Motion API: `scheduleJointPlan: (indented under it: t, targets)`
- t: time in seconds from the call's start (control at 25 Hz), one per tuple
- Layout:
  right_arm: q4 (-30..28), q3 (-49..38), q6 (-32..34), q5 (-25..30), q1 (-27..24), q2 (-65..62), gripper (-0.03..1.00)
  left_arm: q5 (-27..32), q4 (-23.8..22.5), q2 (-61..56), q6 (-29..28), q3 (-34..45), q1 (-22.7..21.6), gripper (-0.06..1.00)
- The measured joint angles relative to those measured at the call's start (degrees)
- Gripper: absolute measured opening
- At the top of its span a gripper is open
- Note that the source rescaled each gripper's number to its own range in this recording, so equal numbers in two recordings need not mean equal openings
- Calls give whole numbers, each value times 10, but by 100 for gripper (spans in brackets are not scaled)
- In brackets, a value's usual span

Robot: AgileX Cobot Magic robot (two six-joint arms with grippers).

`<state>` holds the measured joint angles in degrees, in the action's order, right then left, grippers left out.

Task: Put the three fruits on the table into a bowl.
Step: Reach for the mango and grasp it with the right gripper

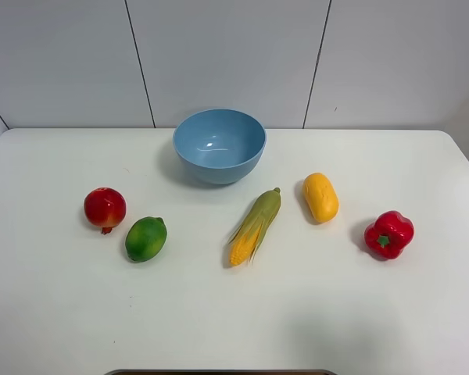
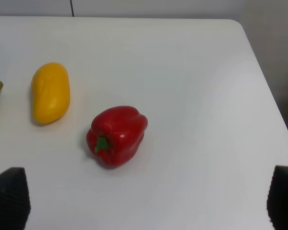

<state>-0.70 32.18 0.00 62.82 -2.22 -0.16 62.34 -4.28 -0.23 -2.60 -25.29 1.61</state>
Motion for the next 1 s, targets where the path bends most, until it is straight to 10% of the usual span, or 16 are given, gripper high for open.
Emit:
scheduleJointPlan:
  t: [1.0]
  targets:
    - [0,0,0,0,0,0,100,0,0,0,0,0,0,100]
